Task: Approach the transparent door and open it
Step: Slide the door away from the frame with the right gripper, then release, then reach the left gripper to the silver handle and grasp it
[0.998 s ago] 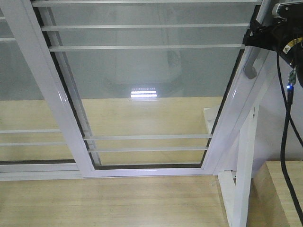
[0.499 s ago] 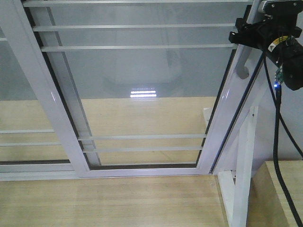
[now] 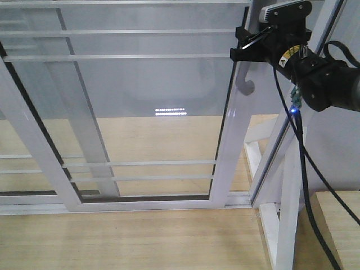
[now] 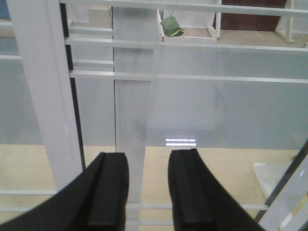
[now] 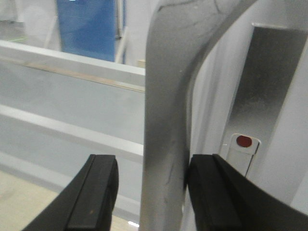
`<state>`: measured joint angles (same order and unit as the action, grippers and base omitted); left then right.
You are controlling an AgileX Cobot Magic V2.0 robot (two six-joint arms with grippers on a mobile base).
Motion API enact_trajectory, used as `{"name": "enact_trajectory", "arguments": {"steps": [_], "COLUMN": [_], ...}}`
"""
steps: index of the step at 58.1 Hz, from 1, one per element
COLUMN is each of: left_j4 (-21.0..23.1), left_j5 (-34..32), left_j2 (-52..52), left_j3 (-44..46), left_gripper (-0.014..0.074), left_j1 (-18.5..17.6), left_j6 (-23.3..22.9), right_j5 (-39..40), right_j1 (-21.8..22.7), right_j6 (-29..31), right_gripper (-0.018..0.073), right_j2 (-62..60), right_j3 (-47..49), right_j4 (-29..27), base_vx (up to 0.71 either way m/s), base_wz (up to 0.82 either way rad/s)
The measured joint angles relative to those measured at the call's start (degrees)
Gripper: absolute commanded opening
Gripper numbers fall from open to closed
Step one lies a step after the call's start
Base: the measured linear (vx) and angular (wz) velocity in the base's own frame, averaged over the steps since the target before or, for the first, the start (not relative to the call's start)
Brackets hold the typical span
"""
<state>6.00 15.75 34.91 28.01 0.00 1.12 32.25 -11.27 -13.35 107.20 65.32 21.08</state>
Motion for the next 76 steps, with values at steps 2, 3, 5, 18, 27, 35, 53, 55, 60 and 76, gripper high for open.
{"name": "enact_trajectory", "arguments": {"steps": [2,3,5,18,27,35,53,55,60,76], "left_j4": [0.00,0.00,0.00,0.00,0.00,-0.32,0.05,0.55,2.56,7.46], "left_j5": [0.00,0.00,0.00,0.00,0.00,0.00,0.00,0.00,-0.30,-10.21], "left_j2": [0.00,0.00,0.00,0.00,0.00,0.00,4.73,5.70,8.10,18.92], "left_j3": [0.00,0.00,0.00,0.00,0.00,0.00,0.00,0.00,0.00,0.00], "left_gripper": [0.0360,0.0360,0.0360,0.0360,0.0360,0.0360,0.0360,0.0360,0.0360,0.0361], "left_j1": [0.00,0.00,0.00,0.00,0.00,0.00,0.00,0.00,0.00,-4.84], "left_j6": [0.00,0.00,0.00,0.00,0.00,0.74,6.93,7.00,7.06,12.13], "right_j5": [0.28,0.43,0.66,0.87,-2.66,-8.31,-12.56,-13.18,-15.50,-22.28], "right_j1": [-0.48,-0.67,-1.16,-4.10,-6.03,-5.66,-4.87,-4.87,-4.87,-4.82], "right_j6": [0.00,0.00,0.00,-0.05,-0.87,-4.09,-5.52,-5.52,-5.52,-5.52], "right_gripper": [0.0392,0.0392,0.0392,0.0392,0.0392,0.0392,0.0392,0.0392,0.0392,0.0392], "right_j2": [0.00,0.00,0.00,-0.12,-3.60,-11.81,-36.34,-38.67,-43.77,-53.12], "right_j3": [0.00,0.00,0.00,0.00,-1.89,-7.76,-28.66,-30.47,-34.15,-40.15], "right_j4": [0.60,0.83,1.28,1.63,1.88,1.39,-0.66,-1.07,-1.59,-2.00], "base_vx": [0.00,0.00,0.00,0.00,0.00,0.00,0.00,0.00,0.00,0.00], "base_wz": [0.00,0.00,0.00,0.00,0.00,0.00,0.00,0.00,0.00,0.00]}}
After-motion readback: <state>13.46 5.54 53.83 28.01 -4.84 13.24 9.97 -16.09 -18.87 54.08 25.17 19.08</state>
